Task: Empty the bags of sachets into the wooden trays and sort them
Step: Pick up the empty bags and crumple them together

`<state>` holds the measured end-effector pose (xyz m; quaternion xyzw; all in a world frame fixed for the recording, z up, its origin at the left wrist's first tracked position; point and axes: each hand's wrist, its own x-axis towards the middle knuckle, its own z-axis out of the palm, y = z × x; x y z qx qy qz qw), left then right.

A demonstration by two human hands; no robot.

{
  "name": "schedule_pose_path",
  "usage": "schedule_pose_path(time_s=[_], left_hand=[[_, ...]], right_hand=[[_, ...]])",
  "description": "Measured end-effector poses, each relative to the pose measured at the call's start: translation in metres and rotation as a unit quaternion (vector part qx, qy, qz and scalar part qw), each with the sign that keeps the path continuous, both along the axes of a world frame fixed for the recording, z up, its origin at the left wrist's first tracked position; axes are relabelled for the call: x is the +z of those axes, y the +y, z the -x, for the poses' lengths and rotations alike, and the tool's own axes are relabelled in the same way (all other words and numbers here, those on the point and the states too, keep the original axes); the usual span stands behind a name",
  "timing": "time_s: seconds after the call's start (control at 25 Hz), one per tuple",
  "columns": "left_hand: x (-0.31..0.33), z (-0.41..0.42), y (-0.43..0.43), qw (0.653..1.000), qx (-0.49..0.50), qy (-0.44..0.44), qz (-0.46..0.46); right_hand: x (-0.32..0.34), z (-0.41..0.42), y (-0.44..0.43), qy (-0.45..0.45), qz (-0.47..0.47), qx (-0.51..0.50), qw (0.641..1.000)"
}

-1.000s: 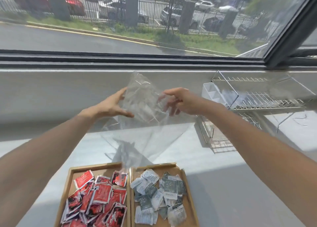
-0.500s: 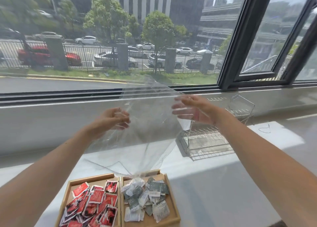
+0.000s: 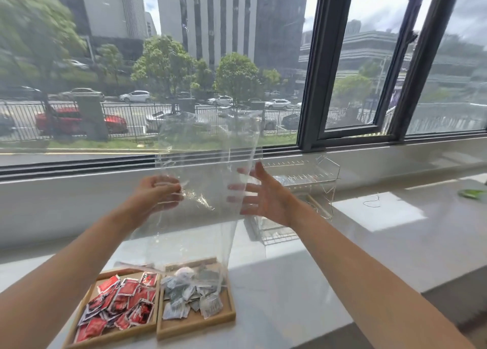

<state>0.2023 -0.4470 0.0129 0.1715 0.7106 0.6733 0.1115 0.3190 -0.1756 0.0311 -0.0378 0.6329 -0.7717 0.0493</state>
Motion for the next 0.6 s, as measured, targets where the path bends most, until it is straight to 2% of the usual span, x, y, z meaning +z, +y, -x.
schedule_pose_path(time_s=[0.12,0.2,0.28,0.4,0.48,0.6], left_hand=[[0.014,-0.026,-0.007,0.999,0.028,0.022,0.009],[0.022,-0.037,-0.016,0.999,0.040,0.027,-0.005],[0.033,-0.050,-0.034,0.999,0.042,0.028,-0.015],[0.048,-0.055,-0.068,0.999,0.009,0.005,-0.040],[0.057,-0.056,-0.101,0.998,-0.042,-0.009,-0.055],[0.070,-0.054,-0.141,0.993,-0.105,-0.005,-0.058]], right_hand=[[0.025,-0.023,-0.017,0.003,-0.036,-0.008,0.999],[0.033,-0.029,-0.037,0.000,-0.106,-0.054,0.993],[0.037,-0.032,-0.062,-0.008,-0.132,-0.103,0.986],[0.047,-0.037,-0.079,-0.004,-0.099,-0.124,0.987],[0.059,-0.041,-0.092,0.016,-0.070,-0.107,0.992],[0.071,-0.040,-0.110,0.044,-0.074,-0.076,0.993]])
